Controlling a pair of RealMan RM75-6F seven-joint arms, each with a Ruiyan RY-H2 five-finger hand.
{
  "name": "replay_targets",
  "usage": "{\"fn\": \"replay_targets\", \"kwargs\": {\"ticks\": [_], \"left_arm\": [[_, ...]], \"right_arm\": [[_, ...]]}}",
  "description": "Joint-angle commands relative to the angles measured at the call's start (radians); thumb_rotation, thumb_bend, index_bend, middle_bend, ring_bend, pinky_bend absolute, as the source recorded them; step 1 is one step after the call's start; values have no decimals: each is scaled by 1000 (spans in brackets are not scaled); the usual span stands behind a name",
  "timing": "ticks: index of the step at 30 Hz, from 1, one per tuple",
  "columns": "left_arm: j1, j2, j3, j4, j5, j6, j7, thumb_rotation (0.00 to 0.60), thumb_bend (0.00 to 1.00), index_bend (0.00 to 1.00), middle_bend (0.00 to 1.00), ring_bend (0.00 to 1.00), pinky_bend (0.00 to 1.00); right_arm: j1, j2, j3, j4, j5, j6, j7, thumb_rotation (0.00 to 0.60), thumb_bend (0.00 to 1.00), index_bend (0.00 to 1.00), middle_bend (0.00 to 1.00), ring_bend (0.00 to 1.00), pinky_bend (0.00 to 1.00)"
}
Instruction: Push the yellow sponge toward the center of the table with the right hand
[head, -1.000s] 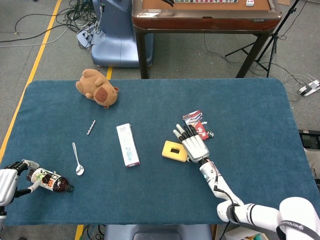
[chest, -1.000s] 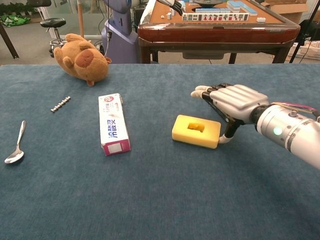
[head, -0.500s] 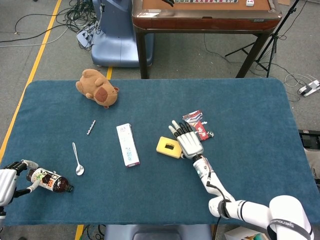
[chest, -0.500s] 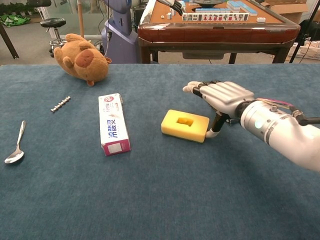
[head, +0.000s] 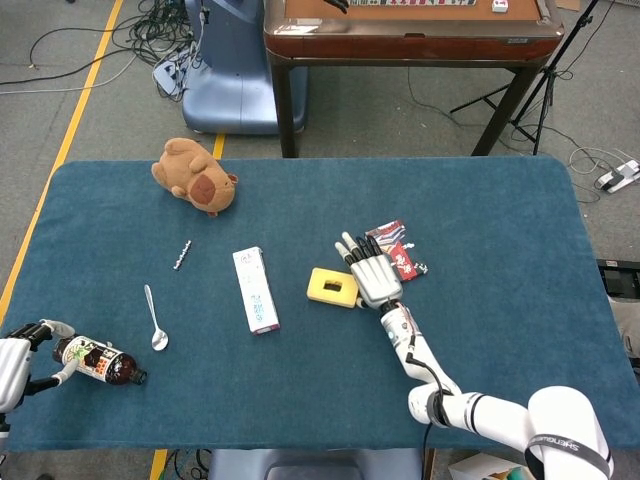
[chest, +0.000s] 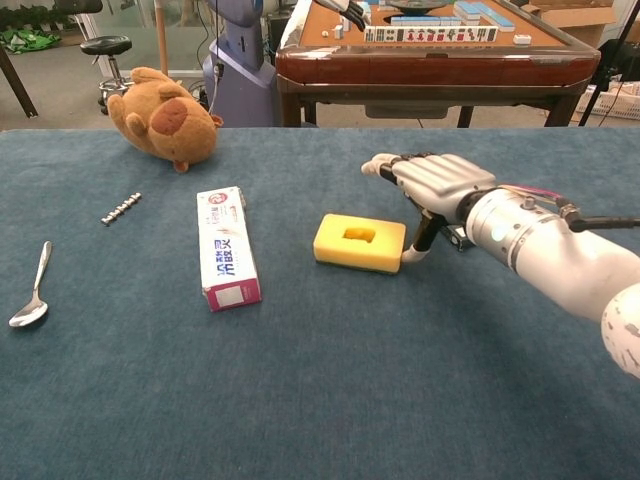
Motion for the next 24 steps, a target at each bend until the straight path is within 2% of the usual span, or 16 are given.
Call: {"fn": "replay_targets", "kwargs": {"ticks": [1, 24], "left_arm": [[1, 1, -1, 1, -2, 0, -3, 600, 222, 439, 456, 437, 512], [2, 3, 1, 0, 0, -3, -15, 600, 222, 439, 456, 437, 512]], "right_arm": [[5, -8, 5, 10, 4, -1, 4, 600, 0, 0, 0, 0, 23], [72, -62, 51, 153, 45, -35, 17, 600, 0, 0, 0, 0, 23]]}}
